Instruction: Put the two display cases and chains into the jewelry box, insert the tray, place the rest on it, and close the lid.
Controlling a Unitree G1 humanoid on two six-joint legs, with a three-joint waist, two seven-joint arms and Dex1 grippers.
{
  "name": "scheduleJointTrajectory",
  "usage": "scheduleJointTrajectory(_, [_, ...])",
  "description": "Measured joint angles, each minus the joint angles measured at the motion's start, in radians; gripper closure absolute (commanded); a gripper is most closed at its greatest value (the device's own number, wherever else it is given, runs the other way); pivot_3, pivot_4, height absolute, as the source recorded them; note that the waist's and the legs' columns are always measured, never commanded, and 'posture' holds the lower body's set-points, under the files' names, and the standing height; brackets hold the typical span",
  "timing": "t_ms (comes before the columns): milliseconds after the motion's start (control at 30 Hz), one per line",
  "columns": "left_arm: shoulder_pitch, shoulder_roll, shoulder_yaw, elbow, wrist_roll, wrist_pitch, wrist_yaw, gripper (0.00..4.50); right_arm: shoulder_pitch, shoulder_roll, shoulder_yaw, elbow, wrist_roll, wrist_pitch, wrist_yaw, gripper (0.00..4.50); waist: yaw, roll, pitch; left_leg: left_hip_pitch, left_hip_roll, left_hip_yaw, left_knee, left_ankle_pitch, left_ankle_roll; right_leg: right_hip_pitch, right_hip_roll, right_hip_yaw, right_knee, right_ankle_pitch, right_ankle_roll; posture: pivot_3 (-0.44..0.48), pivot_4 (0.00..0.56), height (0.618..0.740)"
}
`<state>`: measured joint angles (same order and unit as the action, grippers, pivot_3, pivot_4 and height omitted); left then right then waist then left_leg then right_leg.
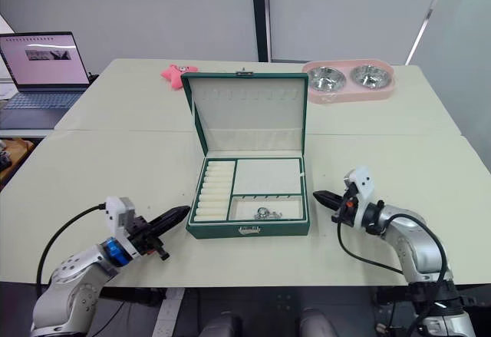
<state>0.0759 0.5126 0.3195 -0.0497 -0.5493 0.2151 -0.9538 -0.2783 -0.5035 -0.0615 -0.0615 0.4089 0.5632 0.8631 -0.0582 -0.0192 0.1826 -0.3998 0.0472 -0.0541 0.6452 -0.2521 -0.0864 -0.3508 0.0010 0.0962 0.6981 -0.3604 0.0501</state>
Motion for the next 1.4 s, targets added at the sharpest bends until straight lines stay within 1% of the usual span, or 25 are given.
scheduleJointTrajectory(67, [0.043,0.011,0.034,-0.037,-0.018,-0.006,-0.001,4.50,-0.019,0.000,0.001,0.027,0.000,-0.016,0.007,4.47,-0.002,0.000,0.000,0.000,0.000,0.000,0.000,0.000,0.000,0.000,0.000,0.000,0.000,0.000,0.000,0.000,0.150,0.740])
scheduleJointTrajectory(167, [0.137,0.014,0.094,-0.141,-0.072,-0.006,-0.004,4.50,-0.062,-0.004,0.001,0.082,-0.002,-0.051,0.015,4.47,-0.002,-0.001,0.000,0.000,0.000,0.001,0.000,0.000,0.000,0.000,0.000,0.001,-0.001,0.000,0.000,0.000,0.150,0.740])
scheduleJointTrajectory(267, [0.296,0.000,0.148,-0.308,-0.159,0.008,-0.009,4.50,-0.150,-0.017,-0.005,0.193,-0.013,-0.105,0.033,4.47,-0.004,-0.001,0.001,0.000,0.000,0.002,0.000,0.000,0.000,0.000,-0.001,0.001,-0.001,0.000,0.000,0.000,0.150,0.740])
scheduleJointTrajectory(367, [0.431,-0.051,0.174,-0.462,-0.245,0.014,0.007,4.50,-0.251,-0.033,-0.009,0.323,-0.037,-0.171,0.058,4.47,-0.002,-0.001,0.001,0.000,0.000,0.001,0.000,0.000,0.000,0.000,-0.001,0.001,-0.001,0.000,0.000,0.000,0.150,0.740])
scheduleJointTrajectory(467, [0.509,-0.090,0.204,-0.570,-0.320,0.016,0.053,4.50,-0.340,-0.034,-0.008,0.450,-0.056,-0.238,0.086,4.47,0.000,-0.001,0.001,0.000,0.000,0.000,0.000,0.000,0.000,0.001,0.000,0.000,-0.001,0.000,0.000,0.000,0.150,0.740])
scheduleJointTrajectory(500, [0.541,-0.103,0.206,-0.606,-0.331,0.014,0.059,4.50,-0.371,-0.033,-0.006,0.493,-0.065,-0.263,0.094,4.47,-0.001,-0.001,0.001,0.000,0.000,0.001,0.000,0.000,0.000,0.001,0.000,0.001,-0.001,0.000,0.000,0.000,0.150,0.740])
scheduleJointTrajectory(600, [0.698,-0.187,0.194,-0.727,-0.342,-0.023,0.057,4.50,-0.492,-0.033,-0.003,0.681,-0.101,-0.356,0.105,4.47,-0.008,-0.002,0.002,0.000,-0.001,0.004,0.000,0.000,0.000,0.002,-0.002,0.003,-0.005,0.000,0.000,0.000,0.150,0.740])
scheduleJointTrajectory(700, [0.783,-0.255,0.186,-0.762,-0.329,-0.081,0.044,4.50,-0.594,-0.032,-0.005,0.833,-0.125,-0.431,0.121,4.47,-0.015,-0.001,0.003,0.000,-0.001,0.003,0.000,0.000,0.001,0.002,-0.001,0.003,-0.005,0.000,0.000,0.000,0.150,0.740])
scheduleJointTrajectory(800, [0.826,-0.296,0.175,-0.763,-0.305,-0.141,0.024,4.50,-0.687,-0.028,-0.004,0.972,-0.157,-0.505,0.134,4.47,-0.021,-0.001,0.003,0.000,-0.001,0.003,0.000,0.000,0.001,0.002,0.000,0.003,-0.005,0.000,0.000,0.000,0.150,0.740])
scheduleJointTrajectory(900, [0.840,-0.322,0.155,-0.761,-0.285,-0.180,0.024,4.50,-0.763,-0.015,-0.004,1.091,-0.186,-0.569,0.133,4.47,-0.024,-0.001,0.003,0.000,-0.001,0.003,0.000,0.000,0.001,0.002,0.000,0.003,-0.006,0.000,0.000,0.000,0.150,0.740])
scheduleJointTrajectory(1000, [0.844,-0.327,0.147,-0.756,-0.267,-0.209,0.024,4.50,-0.824,0.007,-0.005,1.172,-0.204,-0.616,0.119,4.47,-0.028,-0.001,0.003,0.000,0.000,0.003,-0.001,0.000,0.001,0.002,0.000,0.003,-0.006,0.000,0.000,0.000,0.150,0.740])
scheduleJointTrajectory(1167, [0.861,-0.331,0.133,-0.731,-0.261,-0.241,0.021,4.50,-0.873,0.021,-0.011,1.247,-0.233,-0.662,0.112,4.47,-0.029,-0.001,0.003,0.000,0.000,0.003,-0.001,-0.001,0.001,0.002,0.000,0.003,-0.006,0.000,0.000,0.000,0.150,0.740])
scheduleJointTrajectory(1267, [0.862,-0.329,0.120,-0.732,-0.262,-0.247,0.022,4.50,-0.880,0.025,-0.017,1.263,-0.240,-0.676,0.110,4.47,-0.028,-0.001,0.003,0.000,0.000,0.003,-0.001,-0.001,0.001,0.002,0.000,0.003,-0.006,0.000,0.000,0.000,0.150,0.740])
scheduleJointTrajectory(1400, [0.830,-0.329,0.120,-0.733,-0.262,-0.270,0.049,4.50,-0.880,0.031,-0.020,1.281,-0.252,-0.688,0.100,4.47,-0.029,0.000,0.004,0.000,0.000,0.003,-0.001,-0.001,0.001,0.002,0.000,0.003,-0.006,0.000,0.000,0.000,0.150,0.740])
